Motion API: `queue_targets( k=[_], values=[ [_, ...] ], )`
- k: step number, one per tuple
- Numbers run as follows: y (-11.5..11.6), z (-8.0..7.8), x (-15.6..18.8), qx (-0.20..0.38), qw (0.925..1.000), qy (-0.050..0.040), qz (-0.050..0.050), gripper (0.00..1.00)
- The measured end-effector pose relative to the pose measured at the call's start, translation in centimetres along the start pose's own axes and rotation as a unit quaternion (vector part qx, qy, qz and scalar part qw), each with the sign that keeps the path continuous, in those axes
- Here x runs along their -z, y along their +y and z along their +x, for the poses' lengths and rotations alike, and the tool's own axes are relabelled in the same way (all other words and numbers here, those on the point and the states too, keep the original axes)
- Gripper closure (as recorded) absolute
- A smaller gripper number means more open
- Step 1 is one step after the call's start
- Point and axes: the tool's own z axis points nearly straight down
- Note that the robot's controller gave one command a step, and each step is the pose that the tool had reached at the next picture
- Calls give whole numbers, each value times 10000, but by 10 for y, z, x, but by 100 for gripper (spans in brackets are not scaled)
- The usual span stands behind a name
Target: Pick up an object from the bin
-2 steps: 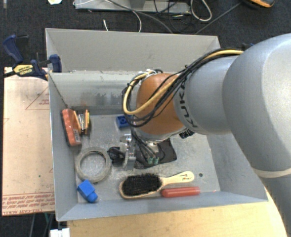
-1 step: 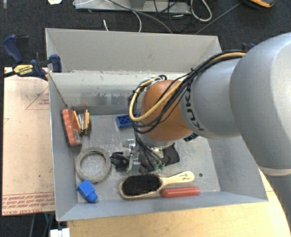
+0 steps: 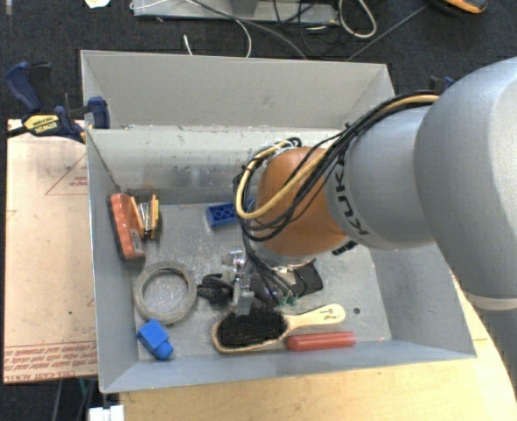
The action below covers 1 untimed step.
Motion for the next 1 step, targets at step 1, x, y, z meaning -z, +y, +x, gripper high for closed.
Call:
queue_targets(
  k=[1],
  values=[
    [-3,0,0,-187,9998,1,-15,100]
  ],
)
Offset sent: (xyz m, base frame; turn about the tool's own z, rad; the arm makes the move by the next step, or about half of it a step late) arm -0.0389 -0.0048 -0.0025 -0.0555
